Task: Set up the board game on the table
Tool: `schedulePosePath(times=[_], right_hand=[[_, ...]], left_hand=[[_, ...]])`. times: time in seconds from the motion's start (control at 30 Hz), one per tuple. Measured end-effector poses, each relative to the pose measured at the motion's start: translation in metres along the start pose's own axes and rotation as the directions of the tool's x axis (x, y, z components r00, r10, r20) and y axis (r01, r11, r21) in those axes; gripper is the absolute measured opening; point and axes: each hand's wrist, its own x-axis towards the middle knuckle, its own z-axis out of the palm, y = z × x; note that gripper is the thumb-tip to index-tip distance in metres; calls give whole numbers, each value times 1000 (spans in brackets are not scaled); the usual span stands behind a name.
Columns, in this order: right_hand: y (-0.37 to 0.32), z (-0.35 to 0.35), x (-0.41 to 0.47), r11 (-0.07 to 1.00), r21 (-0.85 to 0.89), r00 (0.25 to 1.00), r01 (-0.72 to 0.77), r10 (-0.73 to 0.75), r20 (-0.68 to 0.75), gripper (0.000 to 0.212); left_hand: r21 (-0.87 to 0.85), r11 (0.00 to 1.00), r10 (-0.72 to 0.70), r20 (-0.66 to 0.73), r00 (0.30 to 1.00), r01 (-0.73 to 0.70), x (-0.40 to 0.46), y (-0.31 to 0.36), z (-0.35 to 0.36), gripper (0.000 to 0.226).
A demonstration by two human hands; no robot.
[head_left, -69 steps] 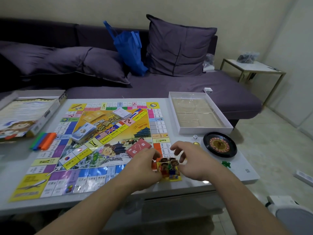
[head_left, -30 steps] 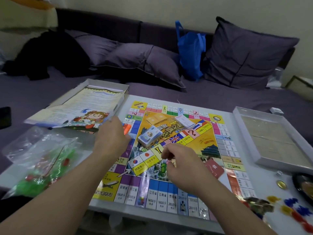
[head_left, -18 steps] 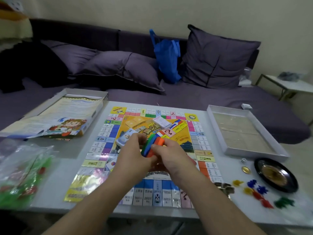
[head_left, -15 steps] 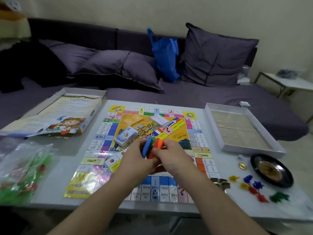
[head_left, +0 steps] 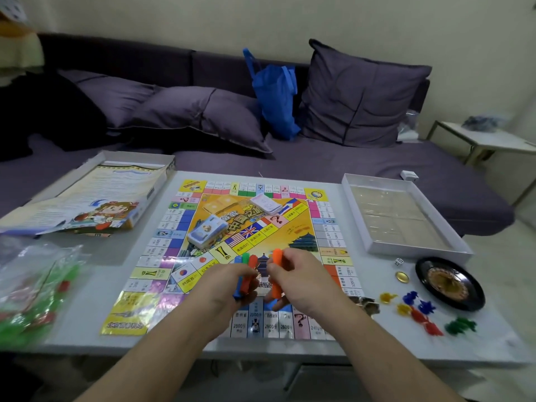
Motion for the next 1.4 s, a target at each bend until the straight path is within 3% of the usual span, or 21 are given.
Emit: schedulePosePath(times=[0.07, 0.17, 0.27, 1.13, 1.27, 1.4], right_hand=[[8, 1, 2, 995, -98, 1000, 1, -3, -20, 9], [25, 8, 5, 961, -272, 999, -46, 47, -4, 10], [38, 17, 12, 930, -360, 996, -75, 84, 9, 11], [43, 18, 21, 916, -401, 1000, -20, 12, -24, 13], [35, 15, 13, 872, -486, 997, 59, -78, -20, 15], [24, 19, -4, 834, -531, 989, 146, -109, 101, 29]], left_hand=[[104, 995, 9, -31, 999, -6, 3, -1, -4, 19], [406, 913, 94, -96, 991, -47, 9, -6, -8, 13], [486, 870, 145, -86, 986, -86, 11, -10, -10, 15], [434, 888, 185, -36, 982, -152, 25, -14, -10, 12], [347, 926, 171, -45, 984, -145, 27, -4, -17, 15], [204, 967, 167, -73, 983, -149, 24, 9, -22, 12]])
